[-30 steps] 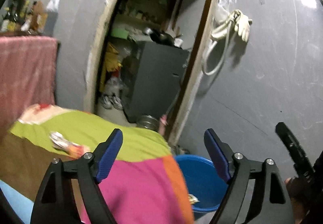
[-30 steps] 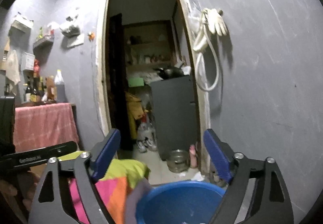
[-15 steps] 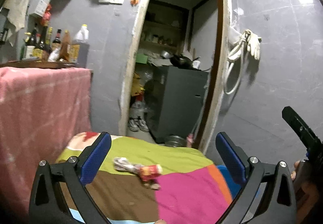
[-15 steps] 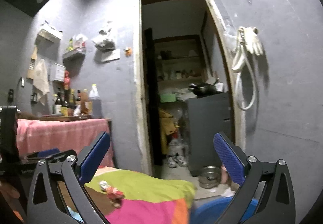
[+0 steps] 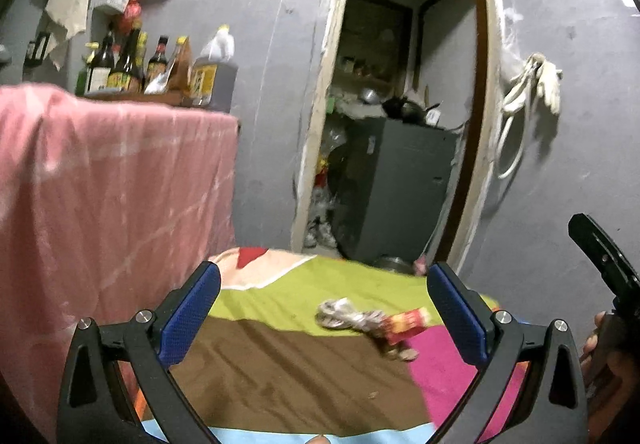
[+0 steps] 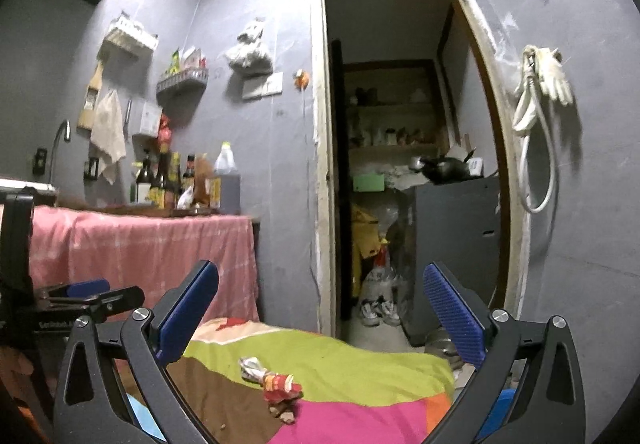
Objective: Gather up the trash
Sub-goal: 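Move both open tools back over the white bag and red packet, then grasp the white bag with the left tool while the right tool grasps the red chip packet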
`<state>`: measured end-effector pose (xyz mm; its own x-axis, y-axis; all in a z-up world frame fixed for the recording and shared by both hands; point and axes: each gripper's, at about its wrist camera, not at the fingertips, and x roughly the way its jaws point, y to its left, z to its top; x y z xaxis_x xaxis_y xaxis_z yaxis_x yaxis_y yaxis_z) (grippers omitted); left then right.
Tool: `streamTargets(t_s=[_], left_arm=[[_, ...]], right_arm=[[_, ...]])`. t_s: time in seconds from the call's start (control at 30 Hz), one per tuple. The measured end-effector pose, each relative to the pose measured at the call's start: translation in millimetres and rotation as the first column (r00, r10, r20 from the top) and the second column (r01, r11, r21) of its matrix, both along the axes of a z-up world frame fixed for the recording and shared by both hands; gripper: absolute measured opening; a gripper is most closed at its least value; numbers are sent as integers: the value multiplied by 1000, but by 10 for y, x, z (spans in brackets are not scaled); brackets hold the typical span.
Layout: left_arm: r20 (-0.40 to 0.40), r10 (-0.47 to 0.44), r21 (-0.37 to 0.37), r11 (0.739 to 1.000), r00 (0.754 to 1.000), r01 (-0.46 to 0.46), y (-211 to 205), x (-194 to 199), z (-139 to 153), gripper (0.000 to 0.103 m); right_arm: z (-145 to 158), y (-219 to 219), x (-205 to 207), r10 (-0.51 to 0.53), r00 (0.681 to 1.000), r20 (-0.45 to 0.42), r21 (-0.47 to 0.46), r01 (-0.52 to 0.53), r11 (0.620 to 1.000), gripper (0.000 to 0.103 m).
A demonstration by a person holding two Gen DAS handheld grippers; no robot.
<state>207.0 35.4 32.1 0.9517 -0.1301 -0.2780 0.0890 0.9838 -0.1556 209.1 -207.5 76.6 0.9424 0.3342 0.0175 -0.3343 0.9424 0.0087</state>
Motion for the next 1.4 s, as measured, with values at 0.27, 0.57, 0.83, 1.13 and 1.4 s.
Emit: streamTargets(t_s=[0.27, 0.57, 0.83, 1.13, 1.4], left_arm=[[-167, 25, -9, 1000, 986, -27, 177, 457, -407, 101], [-327, 28, -79, 995, 944, -57, 275, 896, -624, 100], [-390, -57, -161, 987, 919, -7, 216, 1130, -718, 88], [-457, -155, -242, 969, 876, 45, 44, 1437, -820, 72], [-498, -203, -309, 950, 843, 46, 48, 1615, -899, 57]], right_arm=[[-370, 252, 596, 25, 978, -205, -66, -40, 997, 103], [-726, 415, 999, 2, 923, -385, -137, -60, 989, 103], [-961, 507, 1236, 56, 854, -517, -139, -148, 979, 91], [-1081, 519, 1401, 117, 779, -616, -99, -224, 970, 67], [-1117, 522, 1405, 168, 746, -644, -69, -275, 959, 28]])
